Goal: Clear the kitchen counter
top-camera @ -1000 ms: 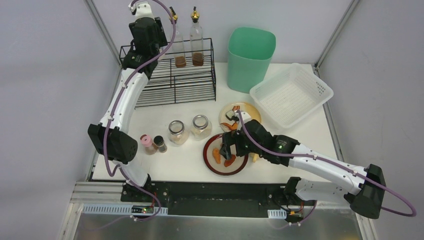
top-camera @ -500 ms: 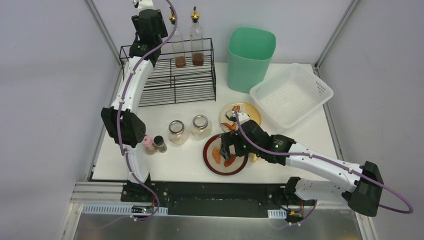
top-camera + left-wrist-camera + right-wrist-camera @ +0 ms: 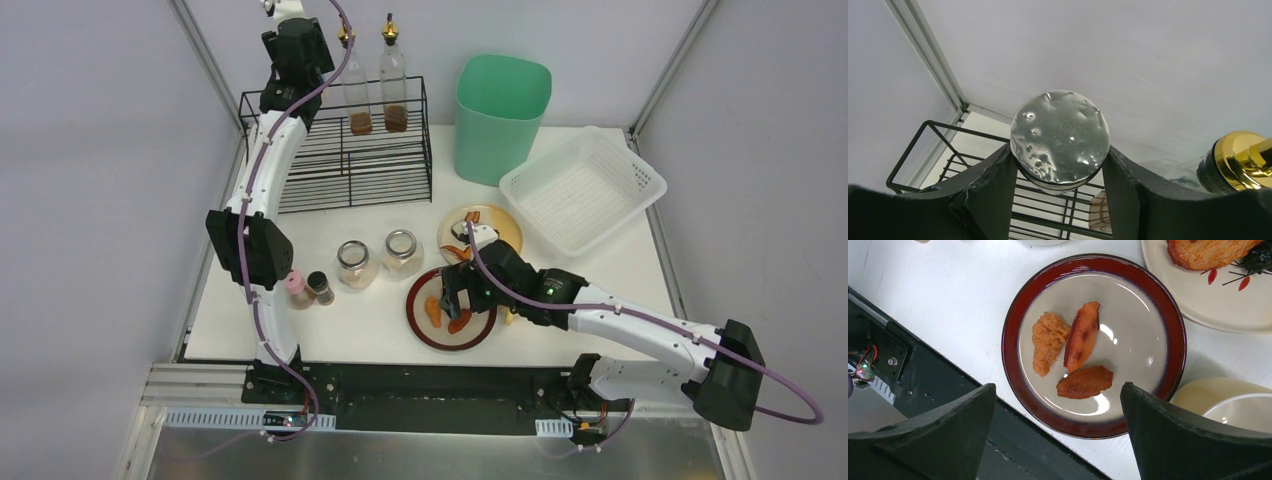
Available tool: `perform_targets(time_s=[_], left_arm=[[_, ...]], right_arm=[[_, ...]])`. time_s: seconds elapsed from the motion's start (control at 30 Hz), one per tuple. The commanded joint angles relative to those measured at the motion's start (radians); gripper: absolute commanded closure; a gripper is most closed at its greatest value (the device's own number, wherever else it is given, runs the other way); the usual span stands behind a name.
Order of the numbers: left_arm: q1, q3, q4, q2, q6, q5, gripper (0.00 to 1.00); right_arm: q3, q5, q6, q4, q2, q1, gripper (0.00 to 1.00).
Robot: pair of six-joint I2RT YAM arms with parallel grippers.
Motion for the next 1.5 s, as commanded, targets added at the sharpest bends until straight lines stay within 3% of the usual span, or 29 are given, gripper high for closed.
perform_targets(time_s=[0.0, 0.73, 1.47], left_arm=[[0.013, 0.001, 0.064, -0.032, -0.035, -0.002, 1.00], [0.002, -0.250, 0.135, -0.216, -0.001, -0.024, 1.00], [-0.009, -0.262, 0.139, -0.102, -0.043, -0.024, 1.00]], right_arm=[[0.003, 0.018, -0.008, 0.023, 0.001, 0.003, 0.01], [-0.015, 0.004, 0.001, 0.033, -0.030, 0.003, 0.01], [-0.014, 0.001, 0.002, 0.033, -0.021, 0.004, 0.01]])
